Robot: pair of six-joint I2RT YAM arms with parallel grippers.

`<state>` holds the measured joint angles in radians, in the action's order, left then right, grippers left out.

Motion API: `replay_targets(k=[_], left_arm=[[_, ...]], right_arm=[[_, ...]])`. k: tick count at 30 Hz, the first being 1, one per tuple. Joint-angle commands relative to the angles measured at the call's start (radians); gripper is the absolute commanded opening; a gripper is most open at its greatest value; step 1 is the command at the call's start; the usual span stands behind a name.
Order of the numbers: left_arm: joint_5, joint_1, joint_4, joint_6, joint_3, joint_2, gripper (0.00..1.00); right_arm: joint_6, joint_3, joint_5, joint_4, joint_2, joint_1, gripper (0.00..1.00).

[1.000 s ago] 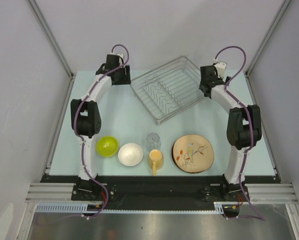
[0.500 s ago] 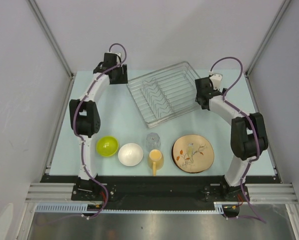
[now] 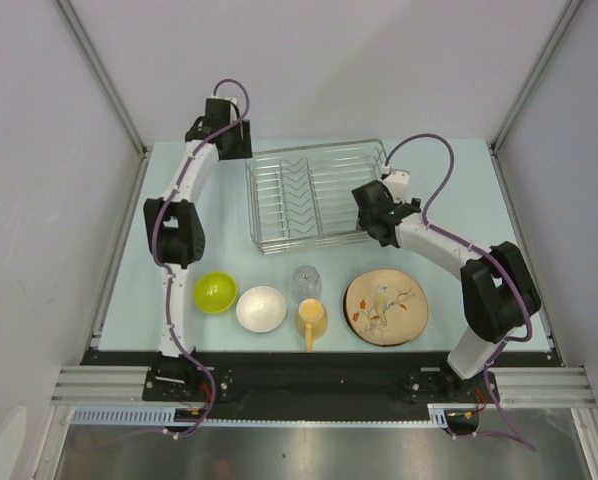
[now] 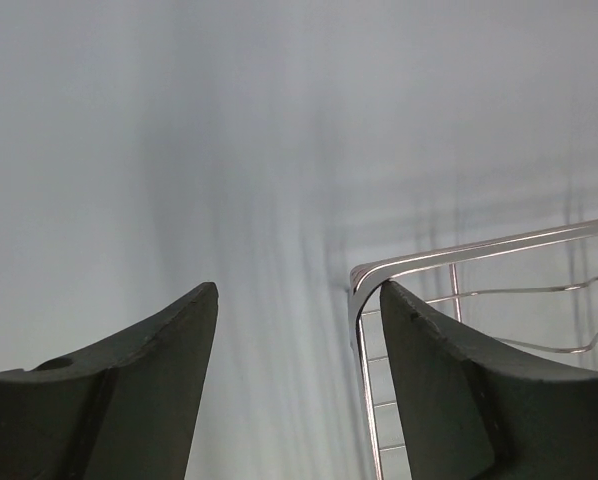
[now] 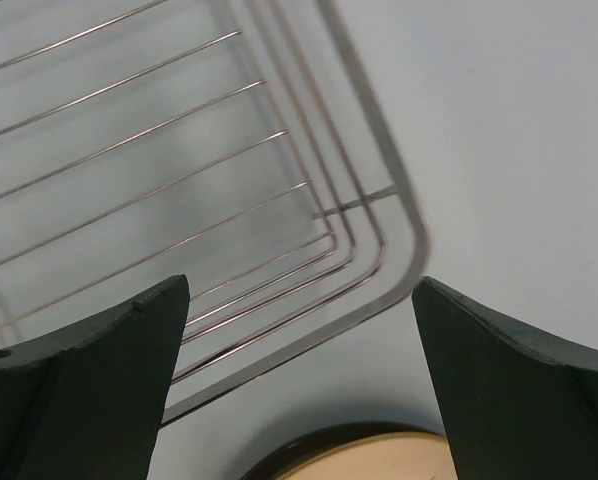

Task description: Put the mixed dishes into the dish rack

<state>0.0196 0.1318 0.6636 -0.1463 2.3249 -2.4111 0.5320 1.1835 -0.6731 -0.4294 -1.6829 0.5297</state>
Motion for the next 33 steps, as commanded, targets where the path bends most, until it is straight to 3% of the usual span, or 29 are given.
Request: replay_targets(k=[1,7,11,15,21,25,33], left_arm=[[-0.006,0.011,-0.010,0.036,0.105,0.013,0.72],[-0.105,0.023,0.008,0.021,0.079,0.141,0.85],[-0.129,0.022,0.077,0.048,0.021,0.239,0.86],[-0.115,0.017,0.110,0.112,-0.259,0.395,0.86],[-0.127,0.011,0.039,0.133,-0.673,0.624,0.86],[-0.124,0.014,0.017,0.114,-0.771,0.633,0.85],[-0.178,0.042,0.002,0.071,-0.819,0.606,0.83]], right_arm=[[0.068,-0.013,0.038,-0.083,0.040,0.079,1.00],[0.065,-0.007,0.058,-0.098,0.083,0.090,1.00],[0.026,0.057,0.067,-0.129,0.138,0.090,1.00],[-0.020,0.134,0.113,-0.143,0.189,0.075,1.00],[-0.082,0.177,0.159,-0.128,0.216,-0.060,1.00],[-0.127,0.173,0.171,-0.065,0.183,-0.158,1.00],[-0.127,0.173,0.231,-0.016,0.062,-0.172,1.00]])
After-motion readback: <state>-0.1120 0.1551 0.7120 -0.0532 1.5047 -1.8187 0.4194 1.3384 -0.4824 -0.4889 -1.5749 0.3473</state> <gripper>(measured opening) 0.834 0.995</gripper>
